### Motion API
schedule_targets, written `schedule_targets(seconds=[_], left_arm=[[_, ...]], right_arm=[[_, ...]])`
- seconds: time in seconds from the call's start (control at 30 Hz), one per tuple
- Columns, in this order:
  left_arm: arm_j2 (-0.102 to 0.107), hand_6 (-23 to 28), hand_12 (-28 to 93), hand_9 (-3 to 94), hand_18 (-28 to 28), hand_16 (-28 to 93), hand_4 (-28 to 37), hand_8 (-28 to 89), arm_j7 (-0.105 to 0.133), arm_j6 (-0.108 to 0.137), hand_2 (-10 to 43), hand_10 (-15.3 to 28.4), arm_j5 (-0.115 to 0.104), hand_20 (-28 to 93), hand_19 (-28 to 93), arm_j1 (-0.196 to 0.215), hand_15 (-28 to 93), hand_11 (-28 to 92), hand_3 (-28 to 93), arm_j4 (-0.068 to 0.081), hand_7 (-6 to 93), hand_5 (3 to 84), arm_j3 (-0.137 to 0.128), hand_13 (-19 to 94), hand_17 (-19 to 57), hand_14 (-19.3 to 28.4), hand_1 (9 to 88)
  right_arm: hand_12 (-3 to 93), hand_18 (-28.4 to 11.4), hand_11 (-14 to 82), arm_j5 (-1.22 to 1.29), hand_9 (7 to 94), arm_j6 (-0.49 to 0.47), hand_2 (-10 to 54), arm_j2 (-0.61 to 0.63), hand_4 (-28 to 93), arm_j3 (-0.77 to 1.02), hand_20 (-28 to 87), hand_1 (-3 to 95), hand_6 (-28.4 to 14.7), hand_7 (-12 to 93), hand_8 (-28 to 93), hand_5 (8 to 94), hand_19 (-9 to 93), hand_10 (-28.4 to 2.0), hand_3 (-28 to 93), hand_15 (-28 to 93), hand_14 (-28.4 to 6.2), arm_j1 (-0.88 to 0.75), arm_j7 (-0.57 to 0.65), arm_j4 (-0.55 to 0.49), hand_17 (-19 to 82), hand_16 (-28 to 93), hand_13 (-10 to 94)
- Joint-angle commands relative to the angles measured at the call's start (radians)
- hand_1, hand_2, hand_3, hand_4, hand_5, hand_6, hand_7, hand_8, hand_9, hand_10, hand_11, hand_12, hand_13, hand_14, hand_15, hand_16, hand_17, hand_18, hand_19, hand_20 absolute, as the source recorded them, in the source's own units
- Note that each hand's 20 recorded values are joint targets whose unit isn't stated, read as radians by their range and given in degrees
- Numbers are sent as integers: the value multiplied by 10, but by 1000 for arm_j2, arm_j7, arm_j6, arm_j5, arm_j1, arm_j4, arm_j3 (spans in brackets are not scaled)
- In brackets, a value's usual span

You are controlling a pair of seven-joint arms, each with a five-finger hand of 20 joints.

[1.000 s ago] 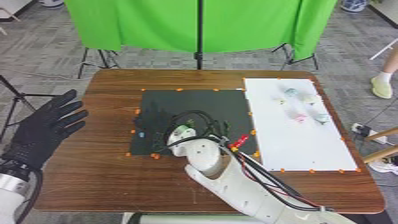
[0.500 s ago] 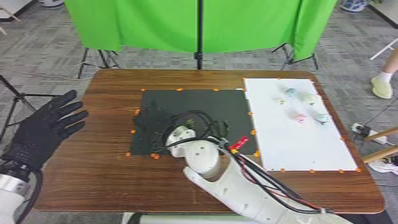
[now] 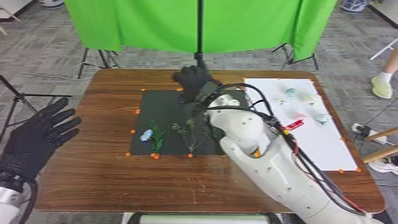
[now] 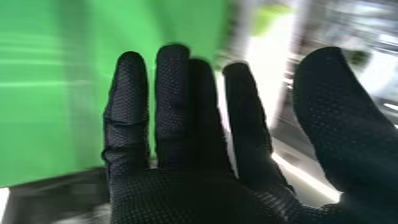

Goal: Arrange flowers

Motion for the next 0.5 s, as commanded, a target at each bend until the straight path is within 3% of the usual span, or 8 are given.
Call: schedule_targets(seconds=[0.03, 0.27, 0.4, 0.5], left_arm=[[-12, 15, 157, 220, 188, -8, -275, -117, 14, 2, -16, 100, 1, 68, 394, 46, 295, 202, 702, -9, 206, 253, -22, 159, -118, 133, 245], [-19, 16, 157, 220, 188, -8, -276, -117, 2, -6, -17, 100, 5, 68, 394, 45, 295, 203, 702, -7, 207, 253, -25, 158, -118, 133, 245], [-28, 16, 156, 220, 187, -8, -275, -117, 1, -9, -18, 101, 8, 68, 393, 47, 294, 203, 704, -7, 206, 253, -24, 159, -117, 134, 245], [-23, 16, 157, 220, 188, -8, -276, -117, -5, -16, -17, 101, 8, 68, 393, 39, 294, 203, 703, -3, 205, 253, -22, 158, -117, 133, 245]], right_arm=[[202, -166, 336, 68, 377, -1, -95, 300, -282, 239, 315, 283, -35, 279, -196, 371, 648, -126, 925, 505, -83, -173, 142, 9, 170, 130, 348], [213, -159, 414, 86, 412, 4, -95, 401, -283, 408, 300, 291, -31, 298, -205, 404, 665, -116, 916, 547, -69, -384, 179, -68, 191, 138, 409], [219, -160, 452, 79, 424, -15, -95, 418, -283, 445, 296, 293, -29, 309, -212, 422, 673, -111, 910, 561, -65, -438, 178, -82, 195, 141, 429], [223, -158, 471, 81, 429, -27, -95, 425, -283, 464, 297, 293, -27, 314, -214, 427, 680, -110, 908, 574, -62, -464, 179, -85, 201, 146, 439]])
